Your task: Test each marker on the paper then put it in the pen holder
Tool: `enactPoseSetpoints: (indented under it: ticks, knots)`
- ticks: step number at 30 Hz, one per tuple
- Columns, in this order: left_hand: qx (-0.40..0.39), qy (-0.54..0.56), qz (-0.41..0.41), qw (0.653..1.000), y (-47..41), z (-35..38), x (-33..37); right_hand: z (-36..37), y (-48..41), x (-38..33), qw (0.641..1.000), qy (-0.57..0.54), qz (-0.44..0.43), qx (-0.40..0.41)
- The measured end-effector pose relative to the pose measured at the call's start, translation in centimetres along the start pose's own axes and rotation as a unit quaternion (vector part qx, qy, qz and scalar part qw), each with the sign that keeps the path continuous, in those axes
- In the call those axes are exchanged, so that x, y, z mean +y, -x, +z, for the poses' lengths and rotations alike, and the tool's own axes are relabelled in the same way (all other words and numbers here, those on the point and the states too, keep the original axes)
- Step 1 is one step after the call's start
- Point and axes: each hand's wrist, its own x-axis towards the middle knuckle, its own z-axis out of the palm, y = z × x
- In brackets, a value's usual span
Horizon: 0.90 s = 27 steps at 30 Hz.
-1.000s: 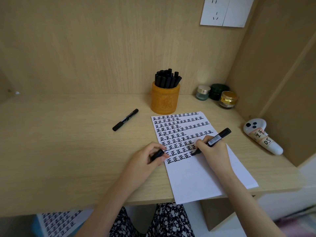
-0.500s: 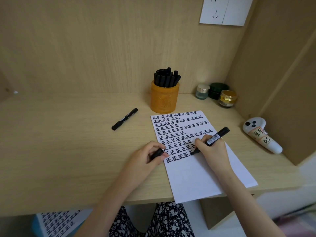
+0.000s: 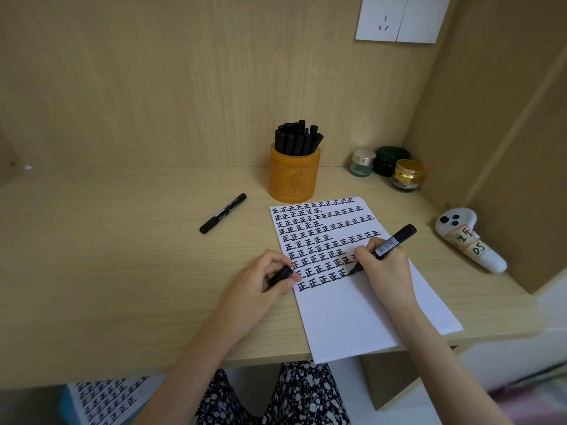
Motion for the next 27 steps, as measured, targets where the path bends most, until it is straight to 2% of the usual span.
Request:
enactPoseSetpoints:
  ticks: [6, 15, 19, 23, 27]
  knots:
    - [0.006, -0.012, -0.005, 1.0, 0.0, -0.1, -0.2, -0.1, 0.0, 0.1, 1.0, -0.01, 0.006, 0.003]
    - [0.012, 0.011, -0.013, 1.0, 0.0, -0.2, -0.2, -0.7, -0.4, 0.1, 0.989, -0.144, 0.035, 0.015]
    - [0.022, 0.057, -0.018, 0.998, -0.2, -0.2, -0.4, -0.8, 0.0, -1.5, 0.987, -0.157, 0.025, -0.038]
    - [0.051, 0.059, -0.016, 0.997, -0.4, -0.2, -0.7, 0.3, 0.5, -3.2, 0.964, -0.236, 0.071, -0.097]
    - [0.077, 0.08, -0.014, 0.994, -0.5, -0.5, -0.4, 1.8, 1.2, -4.4, 0.965, -0.233, 0.063, -0.099]
